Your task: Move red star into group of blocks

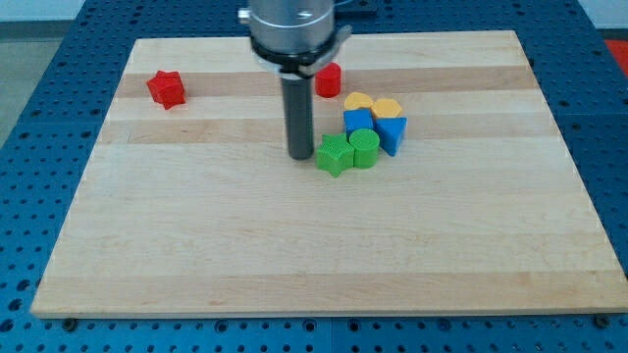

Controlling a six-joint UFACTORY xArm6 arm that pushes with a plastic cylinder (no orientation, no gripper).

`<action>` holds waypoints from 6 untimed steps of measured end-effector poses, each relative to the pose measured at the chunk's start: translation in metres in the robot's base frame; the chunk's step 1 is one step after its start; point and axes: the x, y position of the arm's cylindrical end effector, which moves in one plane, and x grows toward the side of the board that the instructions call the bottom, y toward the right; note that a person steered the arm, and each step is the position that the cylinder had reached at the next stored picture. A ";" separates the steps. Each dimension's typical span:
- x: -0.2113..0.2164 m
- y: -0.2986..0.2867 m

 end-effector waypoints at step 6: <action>-0.159 -0.235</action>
